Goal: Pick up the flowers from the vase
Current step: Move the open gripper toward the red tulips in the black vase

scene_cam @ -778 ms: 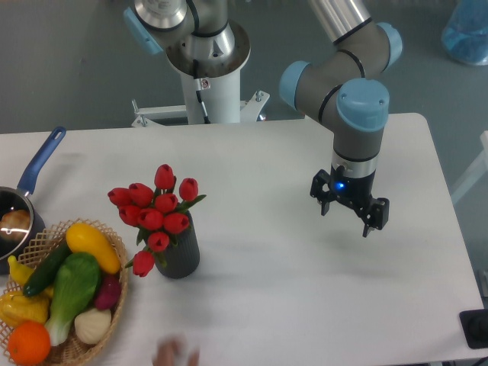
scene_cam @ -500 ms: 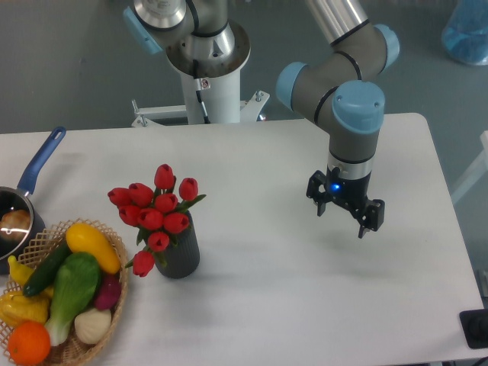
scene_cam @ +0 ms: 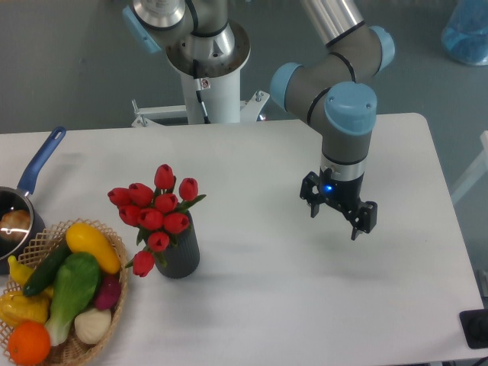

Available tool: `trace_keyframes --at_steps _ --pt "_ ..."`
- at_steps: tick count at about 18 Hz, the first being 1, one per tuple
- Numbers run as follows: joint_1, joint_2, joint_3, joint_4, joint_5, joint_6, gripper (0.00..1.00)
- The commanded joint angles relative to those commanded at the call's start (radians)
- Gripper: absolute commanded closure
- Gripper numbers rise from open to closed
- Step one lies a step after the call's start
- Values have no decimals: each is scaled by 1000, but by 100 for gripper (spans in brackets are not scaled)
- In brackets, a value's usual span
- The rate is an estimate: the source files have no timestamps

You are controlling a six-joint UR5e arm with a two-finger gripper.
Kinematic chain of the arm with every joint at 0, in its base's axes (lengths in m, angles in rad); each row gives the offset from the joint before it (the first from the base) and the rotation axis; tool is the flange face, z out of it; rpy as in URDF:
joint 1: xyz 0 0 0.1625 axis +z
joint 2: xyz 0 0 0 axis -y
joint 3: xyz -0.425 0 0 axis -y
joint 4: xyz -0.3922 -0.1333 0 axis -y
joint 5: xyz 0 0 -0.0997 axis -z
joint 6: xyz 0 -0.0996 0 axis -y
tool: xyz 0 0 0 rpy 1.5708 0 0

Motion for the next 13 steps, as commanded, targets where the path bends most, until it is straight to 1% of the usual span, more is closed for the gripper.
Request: trace_keyframes --at_steps 3,5,6,9,13 --pt "-5 37 -35 -2 -3 2 0" --pt "-26 55 -52 -2 -12 0 0" --pt "-38 74 -58 -2 -38 -2 0" --pt "-54 104 -64 -12 -74 -17 0" --pt "-90 124 -71 -11 -132 -98 0"
